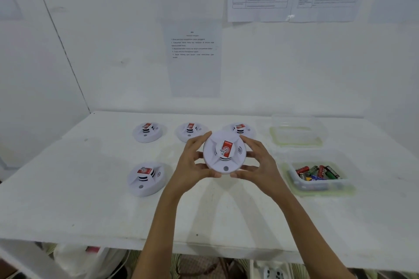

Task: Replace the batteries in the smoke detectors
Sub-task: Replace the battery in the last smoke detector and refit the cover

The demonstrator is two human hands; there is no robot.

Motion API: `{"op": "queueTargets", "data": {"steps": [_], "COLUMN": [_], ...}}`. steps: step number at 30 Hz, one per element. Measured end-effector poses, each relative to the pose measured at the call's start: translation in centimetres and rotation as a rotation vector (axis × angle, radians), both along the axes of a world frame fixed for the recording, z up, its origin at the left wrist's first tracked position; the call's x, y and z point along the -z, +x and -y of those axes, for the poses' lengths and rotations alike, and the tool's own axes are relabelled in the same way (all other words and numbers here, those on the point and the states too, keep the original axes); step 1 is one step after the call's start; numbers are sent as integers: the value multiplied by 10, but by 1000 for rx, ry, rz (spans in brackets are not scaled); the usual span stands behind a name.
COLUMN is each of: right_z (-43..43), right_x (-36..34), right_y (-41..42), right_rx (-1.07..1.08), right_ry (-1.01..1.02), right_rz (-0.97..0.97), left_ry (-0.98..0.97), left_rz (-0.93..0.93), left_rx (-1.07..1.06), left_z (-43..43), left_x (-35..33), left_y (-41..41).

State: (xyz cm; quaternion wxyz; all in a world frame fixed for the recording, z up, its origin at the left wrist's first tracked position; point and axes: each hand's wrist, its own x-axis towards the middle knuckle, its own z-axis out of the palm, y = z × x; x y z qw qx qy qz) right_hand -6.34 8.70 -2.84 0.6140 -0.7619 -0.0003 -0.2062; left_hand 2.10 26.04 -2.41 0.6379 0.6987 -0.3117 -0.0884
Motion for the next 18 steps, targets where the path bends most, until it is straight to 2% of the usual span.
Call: {"op": "queueTargets", "data": {"steps": [18], "right_z": [-13], "right_x": [0], "right_y": [-1], "right_rx": [99], "right_ry": [2], "right_rz": [28], "left_ry": [-90], "left_rz": [-41], "left_rx": [-40], "left_z": [-3], "left_x": [4], "left_y": [-4]}}
